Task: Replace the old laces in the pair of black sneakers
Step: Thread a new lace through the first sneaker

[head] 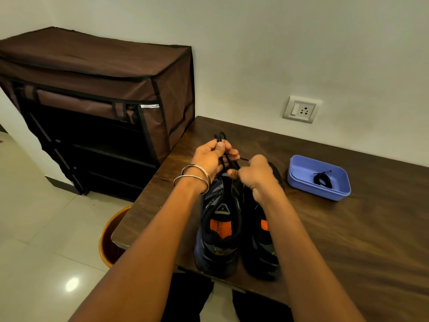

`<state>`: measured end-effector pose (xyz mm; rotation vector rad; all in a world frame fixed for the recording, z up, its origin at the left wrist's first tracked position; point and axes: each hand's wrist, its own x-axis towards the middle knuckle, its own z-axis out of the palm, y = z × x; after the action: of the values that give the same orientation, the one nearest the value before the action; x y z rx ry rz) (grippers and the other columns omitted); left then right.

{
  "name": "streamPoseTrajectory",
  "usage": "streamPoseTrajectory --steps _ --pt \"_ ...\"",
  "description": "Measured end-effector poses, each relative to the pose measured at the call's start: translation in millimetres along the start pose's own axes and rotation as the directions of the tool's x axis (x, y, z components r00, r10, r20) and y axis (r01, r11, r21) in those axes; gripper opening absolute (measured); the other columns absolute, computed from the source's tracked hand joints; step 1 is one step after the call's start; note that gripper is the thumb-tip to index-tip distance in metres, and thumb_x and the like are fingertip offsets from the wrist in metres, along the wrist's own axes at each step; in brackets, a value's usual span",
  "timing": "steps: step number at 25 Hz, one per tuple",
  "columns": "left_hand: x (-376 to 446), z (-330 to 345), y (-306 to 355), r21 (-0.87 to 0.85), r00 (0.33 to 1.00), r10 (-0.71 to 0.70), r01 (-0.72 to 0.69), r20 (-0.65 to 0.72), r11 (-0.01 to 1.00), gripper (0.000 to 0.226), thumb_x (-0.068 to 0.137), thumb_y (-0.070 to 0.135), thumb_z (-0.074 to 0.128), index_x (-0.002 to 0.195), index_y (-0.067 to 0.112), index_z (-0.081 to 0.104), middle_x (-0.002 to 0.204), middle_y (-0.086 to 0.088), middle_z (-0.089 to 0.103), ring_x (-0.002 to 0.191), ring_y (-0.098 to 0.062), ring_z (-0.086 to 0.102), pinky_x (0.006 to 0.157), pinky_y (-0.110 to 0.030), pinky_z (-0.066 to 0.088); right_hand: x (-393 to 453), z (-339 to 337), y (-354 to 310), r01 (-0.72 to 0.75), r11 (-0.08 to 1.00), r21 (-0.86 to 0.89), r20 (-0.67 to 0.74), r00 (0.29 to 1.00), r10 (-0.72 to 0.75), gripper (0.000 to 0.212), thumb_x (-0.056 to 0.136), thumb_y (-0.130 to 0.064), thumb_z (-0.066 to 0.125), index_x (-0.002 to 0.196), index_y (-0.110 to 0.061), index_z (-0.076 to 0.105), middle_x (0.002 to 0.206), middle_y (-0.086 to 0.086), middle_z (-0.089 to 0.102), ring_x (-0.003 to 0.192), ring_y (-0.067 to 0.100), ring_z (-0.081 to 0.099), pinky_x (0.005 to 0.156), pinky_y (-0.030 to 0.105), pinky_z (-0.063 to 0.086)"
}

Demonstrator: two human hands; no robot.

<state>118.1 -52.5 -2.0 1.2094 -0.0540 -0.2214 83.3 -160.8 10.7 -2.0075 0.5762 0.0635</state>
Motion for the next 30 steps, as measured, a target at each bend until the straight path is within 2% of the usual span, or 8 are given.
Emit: streamPoseTrajectory --steps 3,7,9,16,19,23,27,30 --pt "5 1 3 -0.080 0.997 -0.076 0.074 -0.026 0.994 0.029 0.105 0.014 0.036 0.086 0.011 0.057 0.084 -0.007 0.071 0.082 -0.021 0.072 0.077 -0.030 0.057 -3 16 20 0.019 0.988 -0.152 0.180 0.984 0.009 0.047 0.071 -0.031 0.088 0.103 -0.006 0.064 0.102 0.008 0.068 0.097 0.023 0.065 0.082 0.039 0.057" --pt "16 8 6 -0.118 0.987 -0.146 0.137 -0.073 0.983 0.028 0.105 0.015 0.036 0.086 0.014 0.057 0.083 -0.002 0.072 0.083 -0.020 0.072 0.089 -0.037 0.050 -2 19 33 0.046 0.994 -0.103 0.158 0.987 -0.029 0.057 0.077 -0.032 0.084 0.119 -0.003 0.059 0.105 -0.001 0.055 0.095 0.015 0.054 0.082 0.030 0.050" --pt "15 17 14 -0.161 0.986 -0.149 0.135 -0.074 0.978 0.027 0.105 0.014 0.037 0.086 0.014 0.057 0.078 -0.001 0.072 0.082 -0.019 0.071 0.093 -0.038 0.048 1 28 38 0.064 0.983 -0.170 0.102 0.994 -0.047 0.046 0.075 -0.035 0.085 0.100 -0.006 0.060 0.101 0.002 0.059 0.089 0.017 0.057 0.074 0.030 0.051" --pt "-2 49 103 -0.624 0.989 0.144 -0.101 0.019 0.775 0.023 0.102 0.011 0.040 0.087 0.008 0.057 0.072 -0.007 0.069 0.072 -0.022 0.071 0.086 -0.038 0.054 8 44 42 0.047 0.973 -0.226 0.003 0.999 -0.048 0.050 0.076 -0.034 0.085 0.069 -0.015 0.039 0.083 0.005 0.051 0.079 0.021 0.051 0.065 0.032 0.044" --pt "-5 54 105 -0.653 0.991 0.122 -0.058 0.053 0.755 0.022 0.102 0.012 0.040 0.089 0.008 0.057 0.076 -0.009 0.070 0.073 -0.025 0.072 0.088 -0.042 0.054 13 48 45 0.034 0.972 -0.232 0.011 0.999 -0.033 0.047 0.075 -0.034 0.086 0.082 -0.010 0.046 0.095 0.009 0.052 0.086 0.022 0.051 0.070 0.033 0.047" --pt "1 41 93 -0.807 1.000 0.030 -0.021 -0.004 0.590 0.021 0.103 0.012 0.040 0.089 0.008 0.056 0.073 -0.013 0.069 0.072 -0.028 0.070 0.091 -0.046 0.050 14 51 37 0.253 0.959 -0.130 -0.013 0.966 -0.256 0.085 0.068 -0.024 0.090 0.139 -0.012 0.045 0.129 0.006 0.057 0.117 0.026 0.056 0.098 0.043 0.051" --pt "5 24 95 -0.889 0.996 0.000 -0.084 -0.094 0.451 0.023 0.102 0.010 0.042 0.083 0.009 0.055 0.077 -0.014 0.067 0.085 -0.023 0.068 0.102 -0.047 0.045 13 42 23 0.414 0.892 0.185 0.054 0.902 -0.429 0.009 0.090 -0.021 0.070 0.095 -0.028 0.070 0.097 -0.001 0.074 0.096 0.018 0.069 0.094 0.047 0.054" --pt "8 5 96 -0.909 0.984 -0.011 -0.162 -0.180 0.384 0.024 0.102 0.010 0.042 0.082 0.013 0.055 0.082 -0.009 0.065 0.081 -0.024 0.065 0.108 -0.044 0.041 15 18 24 0.388 0.881 0.270 0.145 0.888 -0.436 0.018 0.098 -0.013 0.058 0.088 -0.019 0.071 0.089 0.003 0.075 0.093 0.018 0.070 0.091 0.039 0.055"
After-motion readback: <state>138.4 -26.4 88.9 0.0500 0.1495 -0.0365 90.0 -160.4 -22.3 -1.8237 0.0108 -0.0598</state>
